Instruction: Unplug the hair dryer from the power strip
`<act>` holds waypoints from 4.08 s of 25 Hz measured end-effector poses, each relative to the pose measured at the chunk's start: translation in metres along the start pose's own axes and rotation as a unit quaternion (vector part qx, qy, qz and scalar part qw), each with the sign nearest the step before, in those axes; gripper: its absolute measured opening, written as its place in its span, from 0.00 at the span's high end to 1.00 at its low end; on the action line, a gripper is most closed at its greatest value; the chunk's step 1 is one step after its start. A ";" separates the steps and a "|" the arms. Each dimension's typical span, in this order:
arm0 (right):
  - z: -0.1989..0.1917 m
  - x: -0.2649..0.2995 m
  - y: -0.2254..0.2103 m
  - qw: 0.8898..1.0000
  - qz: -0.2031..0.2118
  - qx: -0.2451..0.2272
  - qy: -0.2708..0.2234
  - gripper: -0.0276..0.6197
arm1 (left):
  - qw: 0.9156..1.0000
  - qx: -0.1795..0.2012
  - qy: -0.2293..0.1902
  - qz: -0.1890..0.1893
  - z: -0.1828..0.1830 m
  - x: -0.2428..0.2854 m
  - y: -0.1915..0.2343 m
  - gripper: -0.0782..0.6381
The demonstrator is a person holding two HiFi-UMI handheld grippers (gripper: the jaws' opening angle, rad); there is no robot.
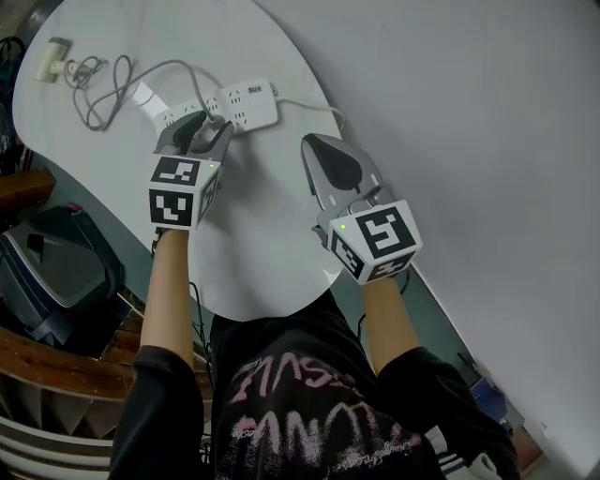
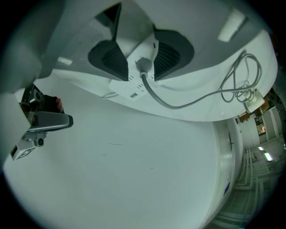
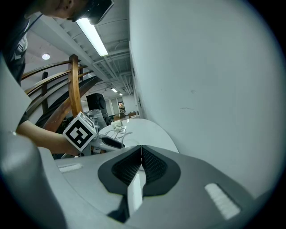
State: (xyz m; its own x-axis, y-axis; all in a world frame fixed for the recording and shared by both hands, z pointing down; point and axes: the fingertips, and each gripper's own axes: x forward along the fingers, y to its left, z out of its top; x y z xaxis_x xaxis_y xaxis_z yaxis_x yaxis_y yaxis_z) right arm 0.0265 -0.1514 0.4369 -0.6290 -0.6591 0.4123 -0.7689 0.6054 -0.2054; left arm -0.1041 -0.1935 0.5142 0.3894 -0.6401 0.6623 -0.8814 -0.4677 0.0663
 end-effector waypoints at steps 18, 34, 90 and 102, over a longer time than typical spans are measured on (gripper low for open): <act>0.004 0.020 0.004 1.000 0.020 -0.017 0.013 0.93 | 1.000 0.014 0.007 0.001 -0.001 0.004 0.005 0.76; 0.007 0.054 0.018 0.987 0.077 -0.128 0.065 0.86 | 1.000 0.025 0.007 -0.015 0.000 0.004 0.006 0.78; -0.062 0.147 0.038 0.790 0.311 -0.401 0.344 0.74 | 0.998 0.014 0.010 -0.063 -0.001 0.007 0.006 0.78; -0.060 0.147 0.039 0.790 0.306 -0.395 0.355 0.74 | 0.998 0.005 0.017 -0.053 0.001 0.004 0.006 0.79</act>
State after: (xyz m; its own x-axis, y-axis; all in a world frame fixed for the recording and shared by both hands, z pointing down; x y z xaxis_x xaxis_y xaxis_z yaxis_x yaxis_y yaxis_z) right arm -0.0893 -0.1976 0.5430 -0.4184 0.1118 0.9013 0.1415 0.9883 -0.0569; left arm -0.1078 -0.1997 0.5167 0.4718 -0.5657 0.6763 -0.8323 -0.5389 0.1299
